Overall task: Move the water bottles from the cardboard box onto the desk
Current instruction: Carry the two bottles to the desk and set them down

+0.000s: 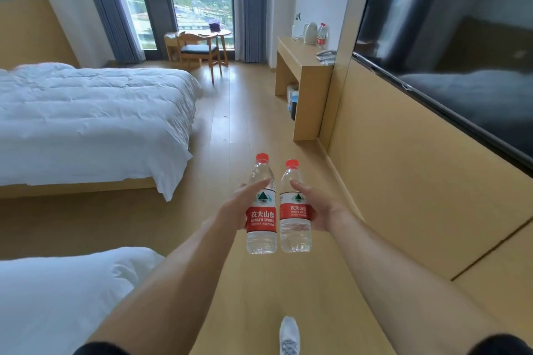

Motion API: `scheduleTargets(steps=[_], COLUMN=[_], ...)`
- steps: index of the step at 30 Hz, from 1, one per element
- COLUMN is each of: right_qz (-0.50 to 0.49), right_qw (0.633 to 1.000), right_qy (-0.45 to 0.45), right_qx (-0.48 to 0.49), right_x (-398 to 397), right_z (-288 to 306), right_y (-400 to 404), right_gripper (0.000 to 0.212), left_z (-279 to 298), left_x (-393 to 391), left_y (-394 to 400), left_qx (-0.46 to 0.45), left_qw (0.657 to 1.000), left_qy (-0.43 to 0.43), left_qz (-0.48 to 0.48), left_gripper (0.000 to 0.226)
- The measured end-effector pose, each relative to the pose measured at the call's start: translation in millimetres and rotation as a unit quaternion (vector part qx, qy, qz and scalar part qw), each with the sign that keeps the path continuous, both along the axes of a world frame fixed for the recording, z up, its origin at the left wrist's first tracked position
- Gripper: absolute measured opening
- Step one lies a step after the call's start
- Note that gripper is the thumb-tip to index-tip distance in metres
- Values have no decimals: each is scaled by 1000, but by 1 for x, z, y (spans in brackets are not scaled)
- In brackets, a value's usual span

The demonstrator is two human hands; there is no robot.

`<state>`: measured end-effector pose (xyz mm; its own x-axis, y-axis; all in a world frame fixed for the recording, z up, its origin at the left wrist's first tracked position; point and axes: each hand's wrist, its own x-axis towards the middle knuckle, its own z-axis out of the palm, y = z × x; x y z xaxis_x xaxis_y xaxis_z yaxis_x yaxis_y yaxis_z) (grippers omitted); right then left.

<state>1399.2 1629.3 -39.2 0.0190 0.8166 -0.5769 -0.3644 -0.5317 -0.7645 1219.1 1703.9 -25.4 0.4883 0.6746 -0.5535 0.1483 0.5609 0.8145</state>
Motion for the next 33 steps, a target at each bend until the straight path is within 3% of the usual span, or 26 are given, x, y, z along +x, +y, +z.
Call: scheduleTargets(steps=[18, 33], right_qz=[93, 66], right_qw=[994, 997], right_qy=[60, 30], right_qx=[3, -12], right_x=[87, 145], right_z=[0, -7], right_y=[332, 547], right_gripper=[64, 68], left_z=[13, -2], left_x=[87, 144], left_y=[290, 520], left_qx=[3, -9], left_qw=[993, 999], left_qy=[-24, -28], left_qz=[112, 37], left_gripper=[65, 64])
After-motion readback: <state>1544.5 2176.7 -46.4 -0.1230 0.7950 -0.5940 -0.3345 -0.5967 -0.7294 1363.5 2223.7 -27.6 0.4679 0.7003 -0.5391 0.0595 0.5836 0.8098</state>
